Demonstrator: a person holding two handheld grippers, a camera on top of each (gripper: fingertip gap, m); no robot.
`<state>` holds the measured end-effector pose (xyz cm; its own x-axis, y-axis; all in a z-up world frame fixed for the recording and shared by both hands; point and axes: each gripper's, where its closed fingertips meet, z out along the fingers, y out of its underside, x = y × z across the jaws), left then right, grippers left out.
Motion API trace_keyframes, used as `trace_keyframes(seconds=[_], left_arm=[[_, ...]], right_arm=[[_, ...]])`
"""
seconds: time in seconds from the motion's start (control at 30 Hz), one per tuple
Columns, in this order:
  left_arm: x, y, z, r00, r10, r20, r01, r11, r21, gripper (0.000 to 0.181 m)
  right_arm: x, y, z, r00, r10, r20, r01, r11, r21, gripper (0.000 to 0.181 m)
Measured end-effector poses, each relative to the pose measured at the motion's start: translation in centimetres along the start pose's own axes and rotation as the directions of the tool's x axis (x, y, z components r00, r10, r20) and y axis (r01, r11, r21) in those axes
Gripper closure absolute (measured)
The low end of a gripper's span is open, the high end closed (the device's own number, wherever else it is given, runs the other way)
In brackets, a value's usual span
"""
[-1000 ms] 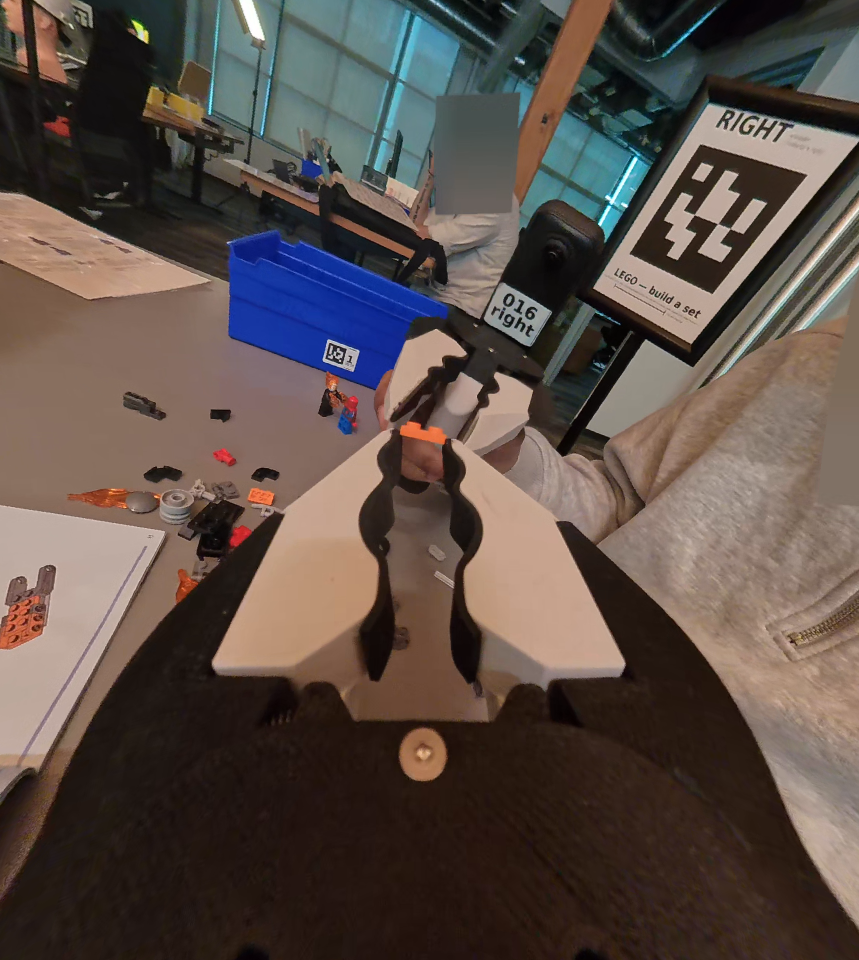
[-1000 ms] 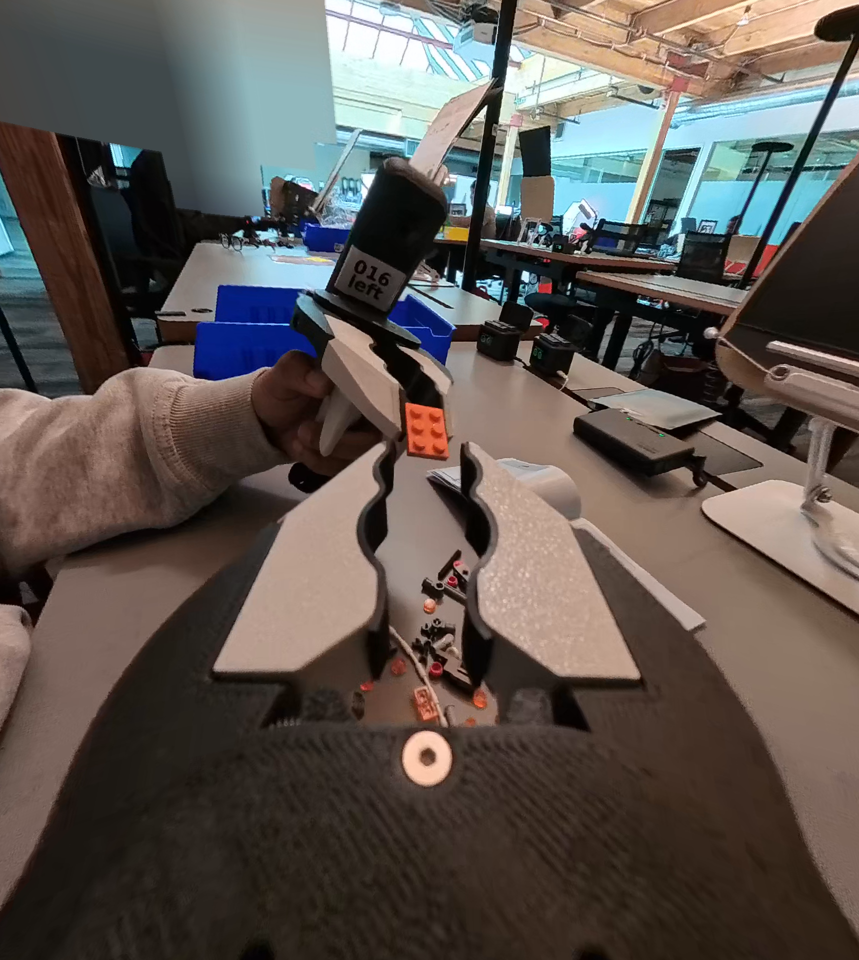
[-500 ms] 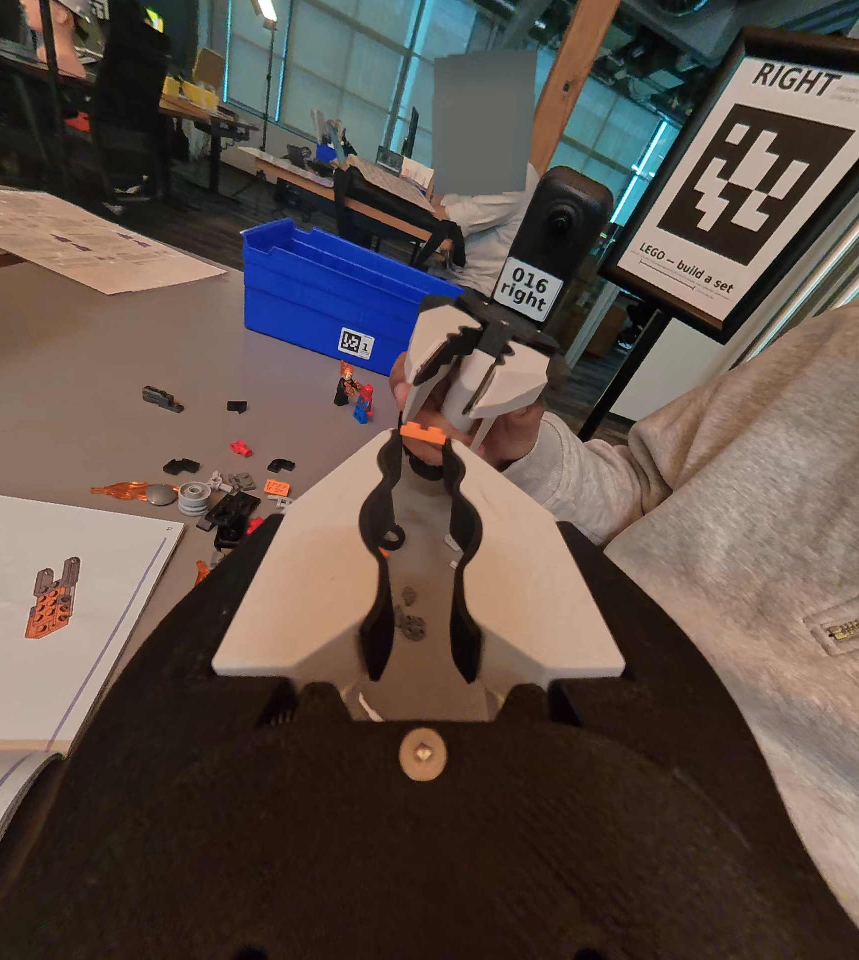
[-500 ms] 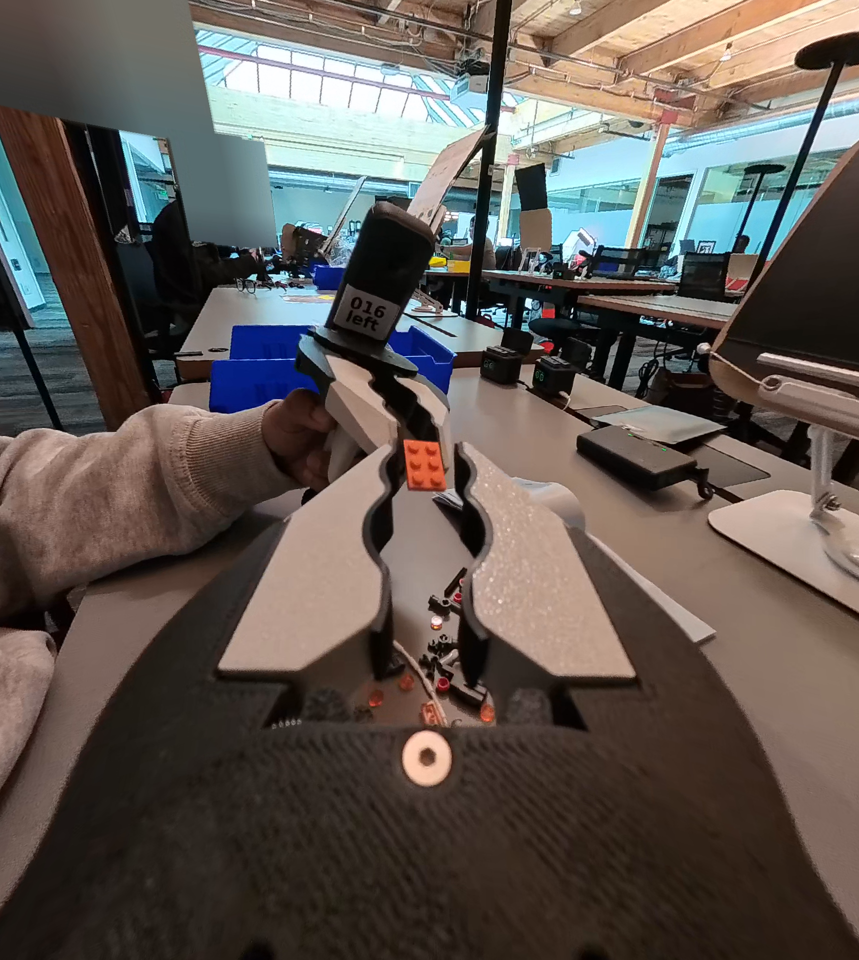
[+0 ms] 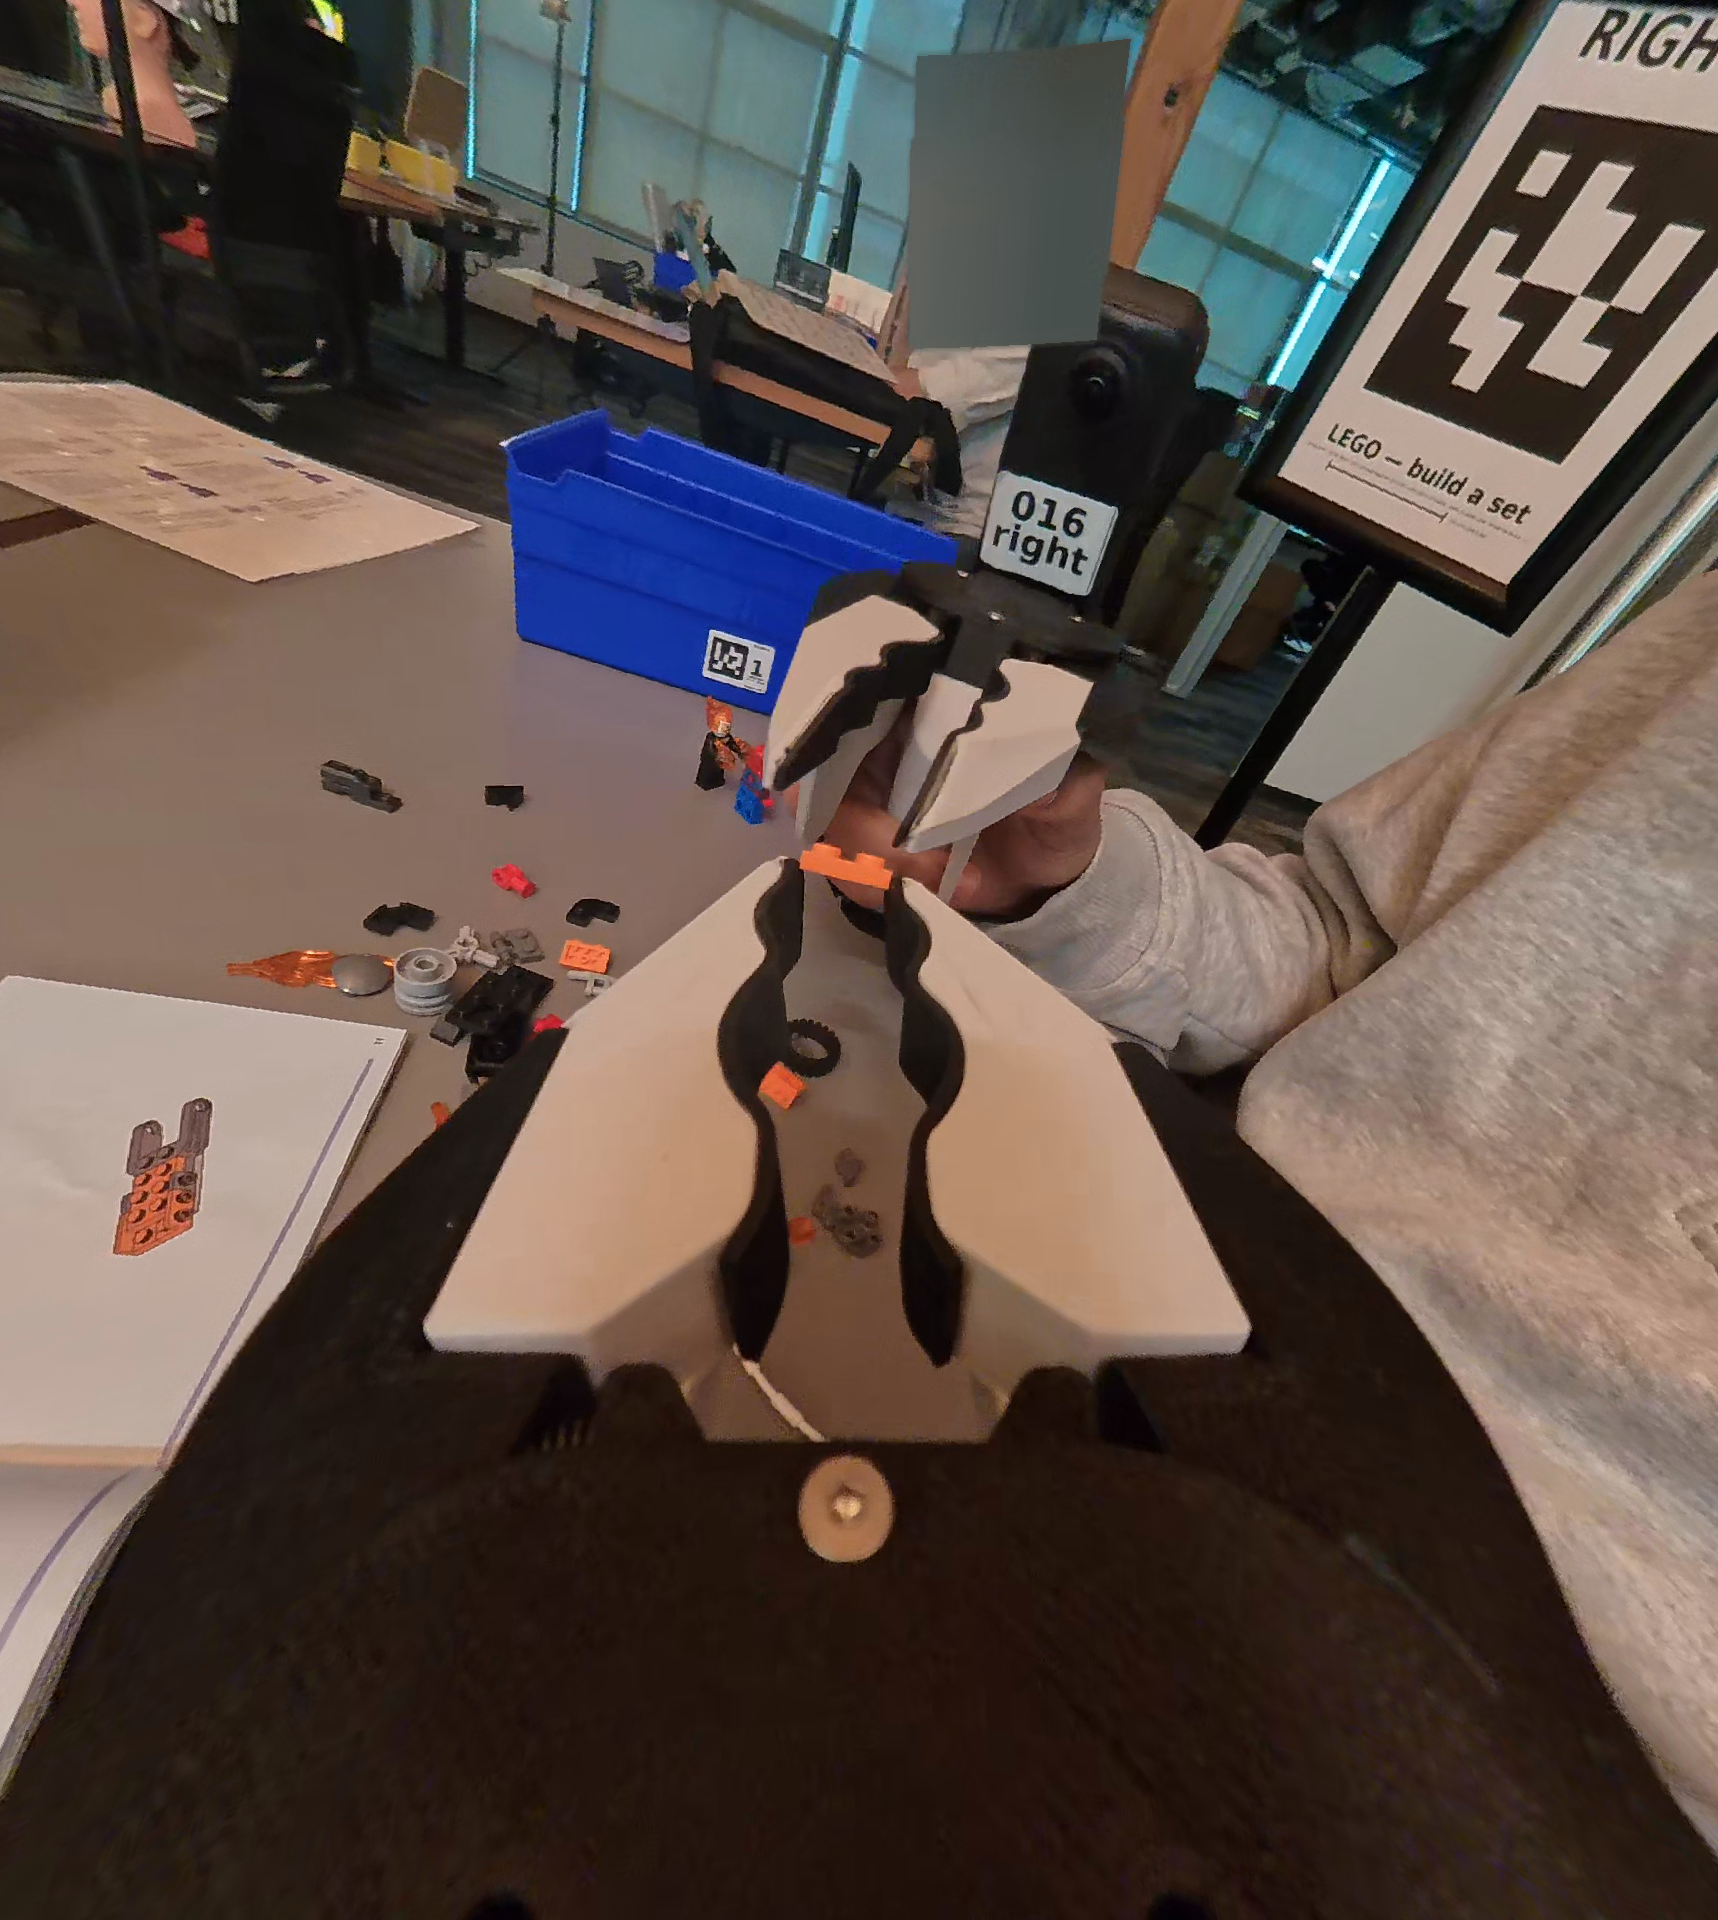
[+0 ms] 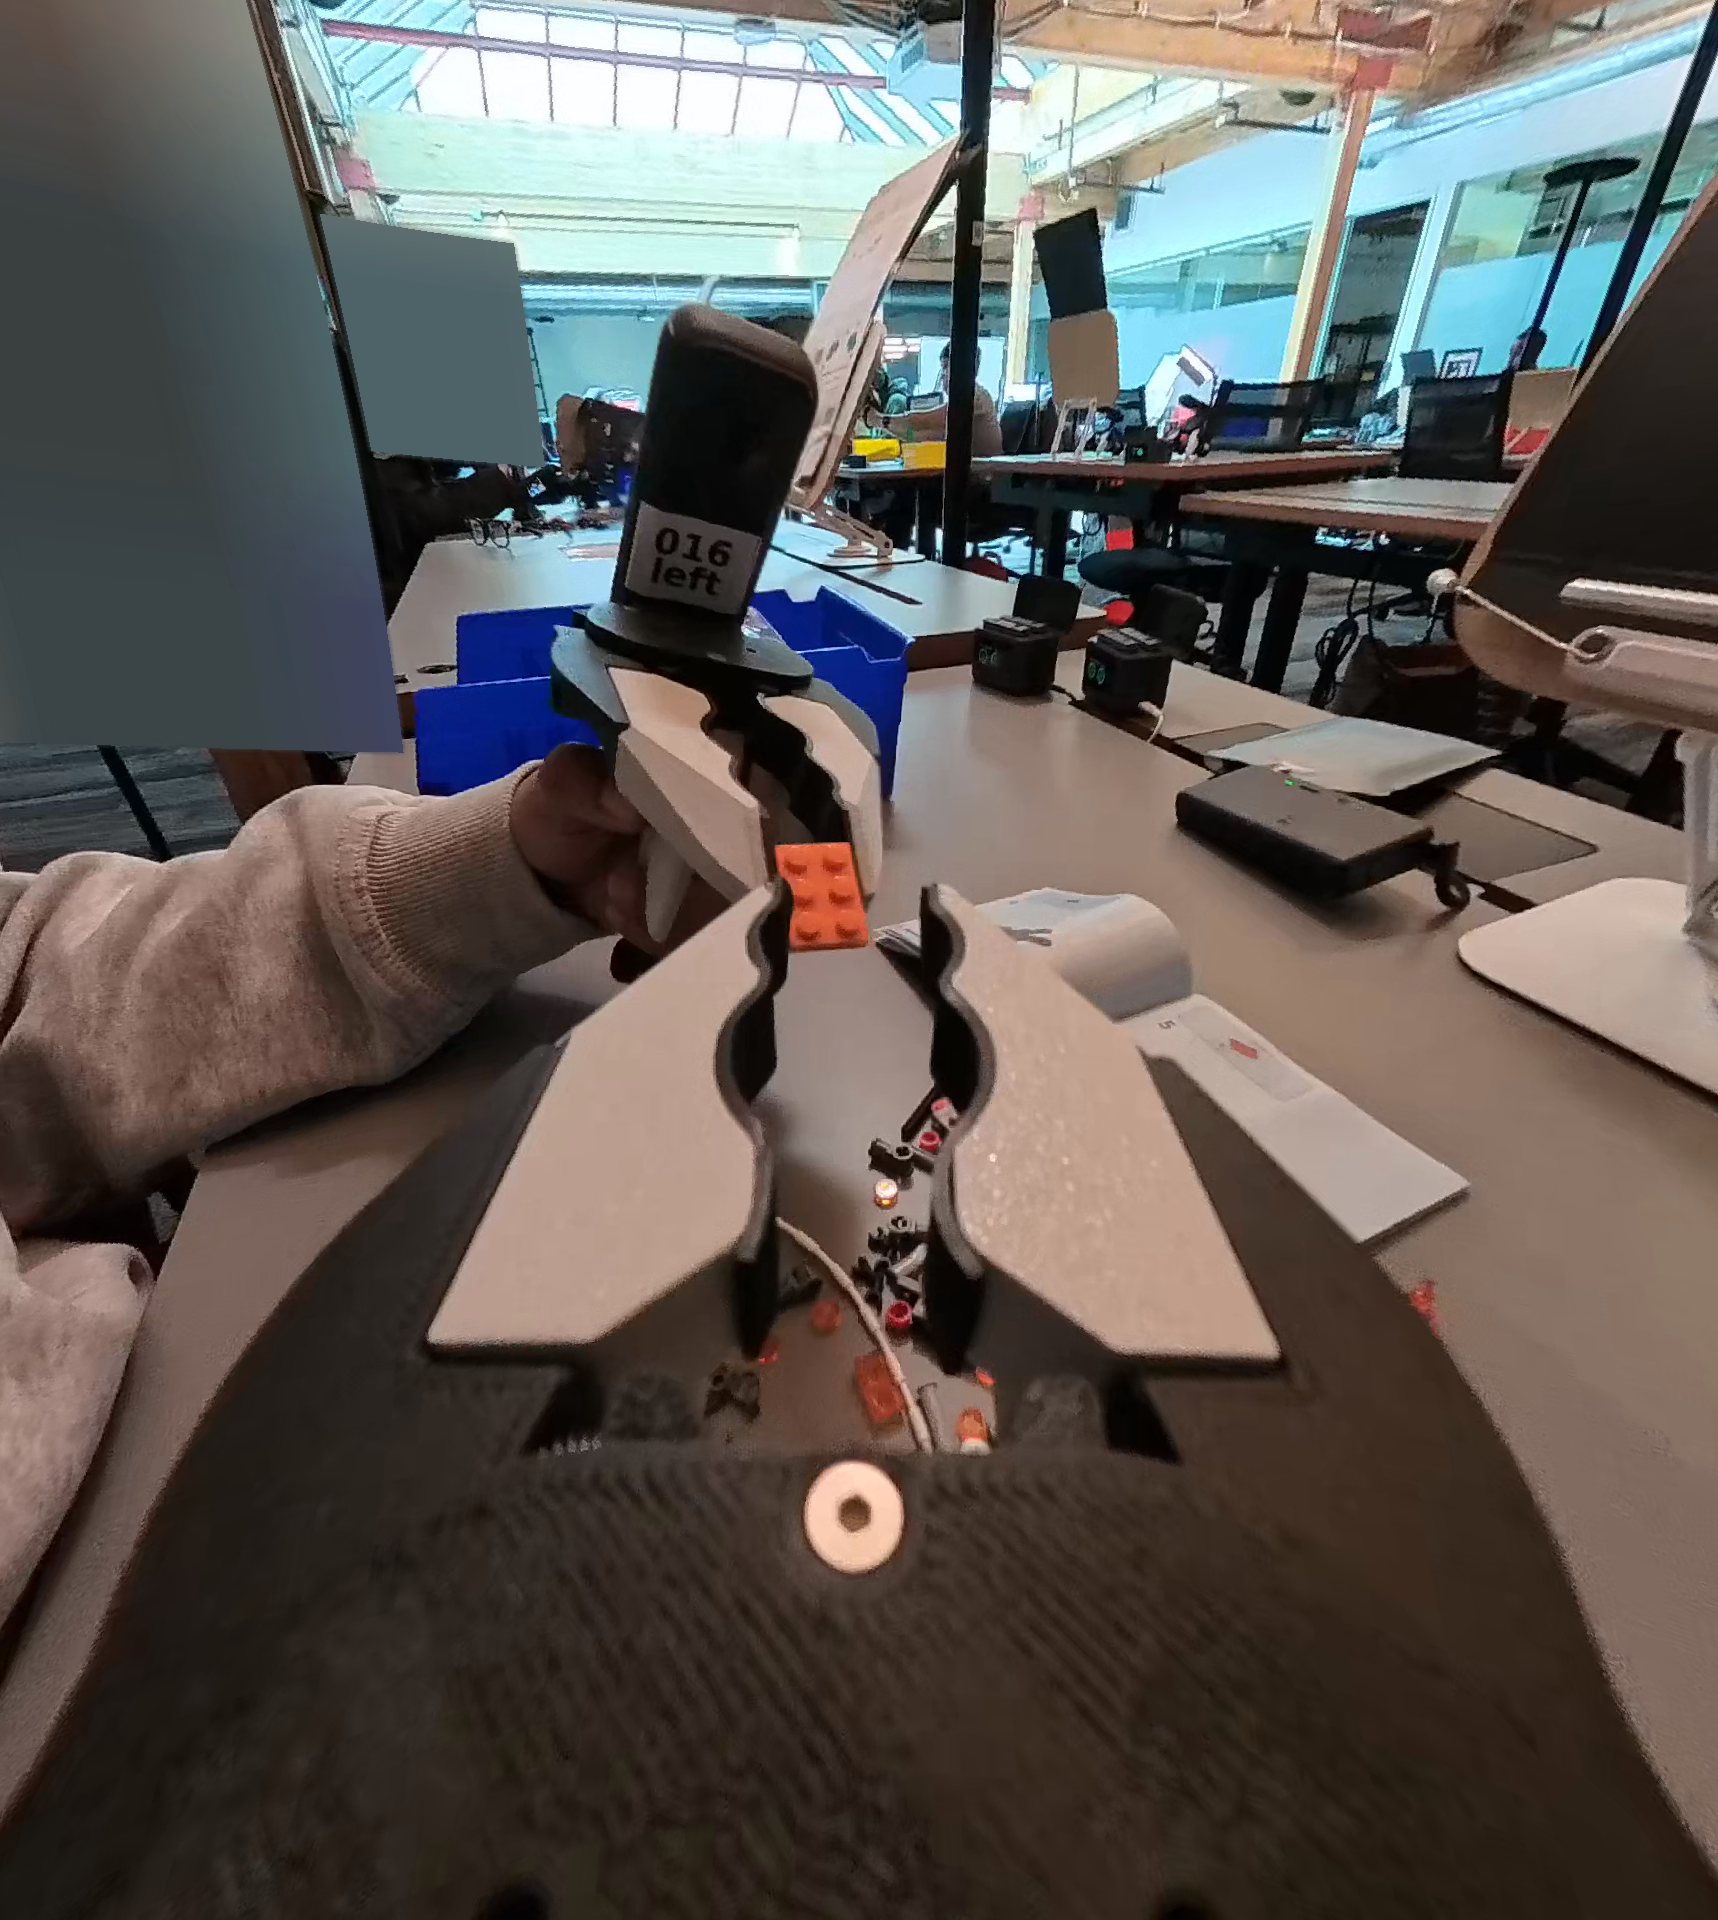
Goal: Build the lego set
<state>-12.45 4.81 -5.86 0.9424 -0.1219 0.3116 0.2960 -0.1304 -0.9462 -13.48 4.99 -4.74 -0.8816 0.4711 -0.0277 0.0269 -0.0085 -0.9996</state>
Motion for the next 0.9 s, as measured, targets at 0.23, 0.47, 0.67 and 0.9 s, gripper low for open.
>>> trace_keyframes(seconds=[0.23, 0.47, 0.67, 0.9], left_arm=[[0.1, -0.1, -0.1, 1.000, 0.010, -0.003, -0.010, 1.000, 0.003, 0.167], [0.2, 0.5, 0.2, 1.000, 0.017, -0.007, -0.017, 0.999, -0.030, 0.167], [0.6, 0.5, 0.1, 0.999, 0.024, -0.030, -0.025, 0.999, -0.027, 0.167], [1.2, -0.1, -0.1, 0.997, 0.018, -0.069, -0.018, 1.000, 0.002, 0.168]], right_arm=[[-0.3, 0.3, 0.1, 0.999, 0.019, 0.033, -0.018, 1.000, -0.013, 0.161], [-1.0, 0.9, 0.5, 0.998, 0.001, 0.057, 0.001, 0.999, -0.047, 0.163], [-1.4, 0.8, 0.5, 0.993, 0.051, 0.103, -0.048, 0.998, -0.037, 0.164], [-1.8, 0.3, 0.3, 0.977, 0.131, 0.171, -0.131, 0.991, -0.014, 0.164]])
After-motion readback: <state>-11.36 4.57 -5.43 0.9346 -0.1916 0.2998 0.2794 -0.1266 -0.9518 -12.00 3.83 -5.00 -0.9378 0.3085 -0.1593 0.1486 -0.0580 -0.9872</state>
